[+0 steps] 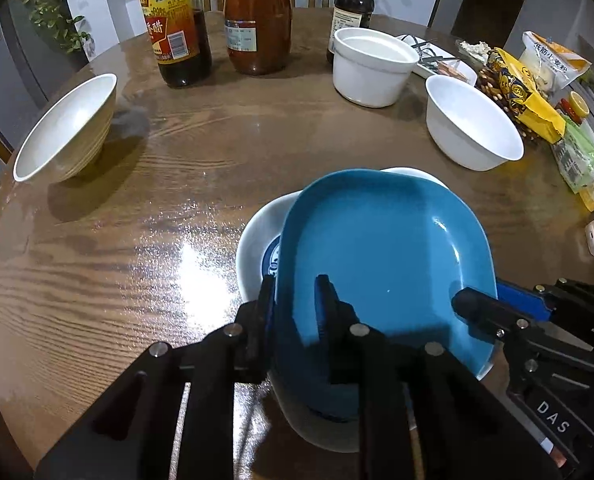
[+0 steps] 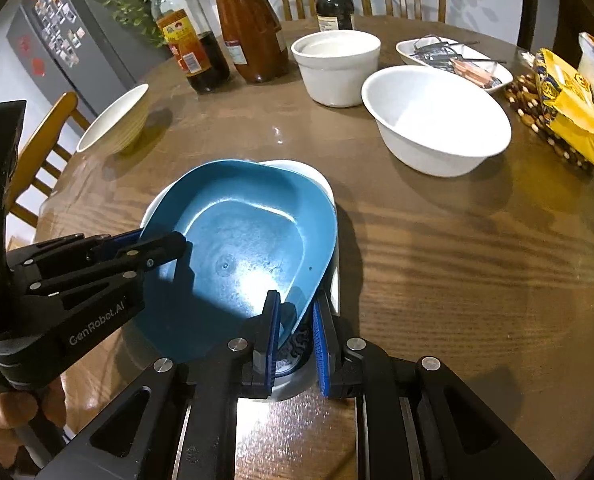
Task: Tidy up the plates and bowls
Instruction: 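Lower the blue dish into the top patterned plate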
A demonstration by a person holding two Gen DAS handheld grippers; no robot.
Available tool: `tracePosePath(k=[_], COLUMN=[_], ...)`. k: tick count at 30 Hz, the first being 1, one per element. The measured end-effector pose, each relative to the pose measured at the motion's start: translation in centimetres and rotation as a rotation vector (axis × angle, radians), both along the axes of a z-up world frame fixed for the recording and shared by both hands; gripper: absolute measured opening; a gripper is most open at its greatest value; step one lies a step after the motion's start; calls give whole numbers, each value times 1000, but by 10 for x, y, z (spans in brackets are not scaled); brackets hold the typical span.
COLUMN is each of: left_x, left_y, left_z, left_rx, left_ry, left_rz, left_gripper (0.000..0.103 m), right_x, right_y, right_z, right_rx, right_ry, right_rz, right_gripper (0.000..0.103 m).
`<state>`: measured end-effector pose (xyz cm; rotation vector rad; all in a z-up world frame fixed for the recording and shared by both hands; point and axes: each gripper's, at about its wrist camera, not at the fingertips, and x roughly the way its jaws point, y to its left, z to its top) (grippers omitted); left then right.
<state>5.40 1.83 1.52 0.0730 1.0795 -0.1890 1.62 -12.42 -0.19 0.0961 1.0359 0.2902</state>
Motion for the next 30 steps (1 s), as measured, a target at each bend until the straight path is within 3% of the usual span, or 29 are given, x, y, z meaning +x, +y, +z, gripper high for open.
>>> tracePosePath(k=[14,30], left_x=[-2,-4], left_y=[-5,-14], left_z=[-1,-3], left_rx=[26,29], left_ry=[-22,-31], left_rz=[-19,-59], left_gripper=[21,41], right_x=[0,-2], right_y=[0,3], right_z=[0,1], right_rx=[-11,-37], right_ry=[-16,-28], right_rz=[4,-9], right_gripper=[17,17])
